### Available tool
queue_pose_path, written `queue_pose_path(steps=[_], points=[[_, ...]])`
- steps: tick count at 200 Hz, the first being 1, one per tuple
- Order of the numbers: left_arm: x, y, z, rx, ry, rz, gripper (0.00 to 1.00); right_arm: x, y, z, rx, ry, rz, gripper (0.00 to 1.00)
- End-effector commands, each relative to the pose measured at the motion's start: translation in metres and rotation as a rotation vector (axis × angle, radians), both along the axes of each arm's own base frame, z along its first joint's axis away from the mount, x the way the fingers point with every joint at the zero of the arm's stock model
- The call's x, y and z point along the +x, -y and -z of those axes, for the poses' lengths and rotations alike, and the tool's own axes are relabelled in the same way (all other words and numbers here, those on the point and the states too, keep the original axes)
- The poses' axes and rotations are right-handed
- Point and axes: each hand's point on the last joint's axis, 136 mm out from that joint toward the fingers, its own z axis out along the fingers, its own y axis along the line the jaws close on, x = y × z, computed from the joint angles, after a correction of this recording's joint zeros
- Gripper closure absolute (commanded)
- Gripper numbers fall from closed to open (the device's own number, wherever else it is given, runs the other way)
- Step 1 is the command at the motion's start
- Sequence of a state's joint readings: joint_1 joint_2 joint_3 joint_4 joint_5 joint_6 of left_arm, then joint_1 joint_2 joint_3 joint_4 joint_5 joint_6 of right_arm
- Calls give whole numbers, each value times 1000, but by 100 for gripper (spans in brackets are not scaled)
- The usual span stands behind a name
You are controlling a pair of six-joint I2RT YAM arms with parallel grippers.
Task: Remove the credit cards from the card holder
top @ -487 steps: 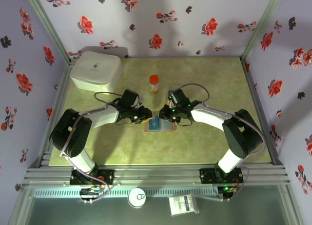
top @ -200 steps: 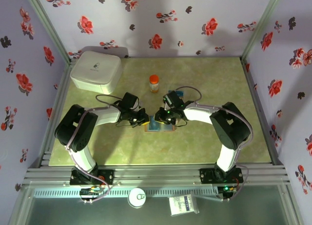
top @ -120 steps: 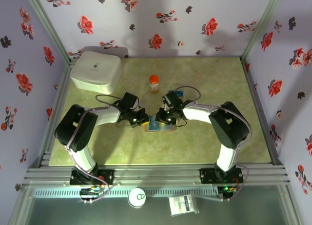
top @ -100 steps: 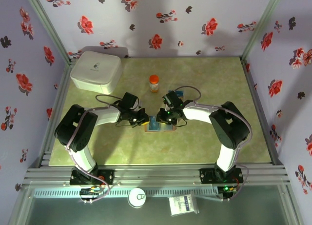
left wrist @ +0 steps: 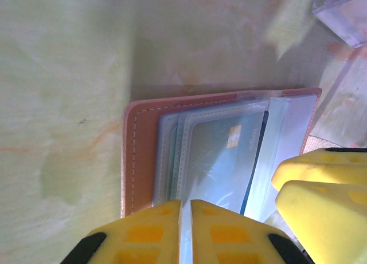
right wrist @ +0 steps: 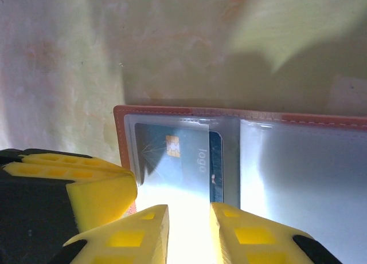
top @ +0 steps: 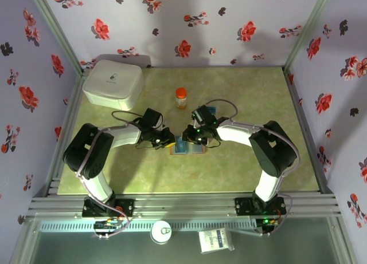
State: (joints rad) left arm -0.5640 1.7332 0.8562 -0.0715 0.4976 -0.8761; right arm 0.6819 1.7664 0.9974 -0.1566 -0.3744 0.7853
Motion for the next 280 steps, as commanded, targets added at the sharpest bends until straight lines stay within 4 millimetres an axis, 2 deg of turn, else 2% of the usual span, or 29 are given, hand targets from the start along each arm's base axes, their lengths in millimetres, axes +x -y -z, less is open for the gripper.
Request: queue_pose_path(steps=[1,67,157,189,252,280], points=[[-3,-9,4,29,-5,7,93,-5,-7,0,35,-8,-24,74],[-9,-12,19,50,-36,11,99,-7,-8,11,31,-35,-29,74],[-8,-11,19,50,-37,10,99,-11,-1,22,-26,-46,-39,73],[-8,-11,19,51,-37,11,99,-10,2,22,-46,-33,-42,73],[-8,-11,19,54,-39,13,100,-11,-3,19,-31,-29,-64,74],[-7,-11,18,53,-36,14,100,-11,3,21,-69,-20,-56,74]])
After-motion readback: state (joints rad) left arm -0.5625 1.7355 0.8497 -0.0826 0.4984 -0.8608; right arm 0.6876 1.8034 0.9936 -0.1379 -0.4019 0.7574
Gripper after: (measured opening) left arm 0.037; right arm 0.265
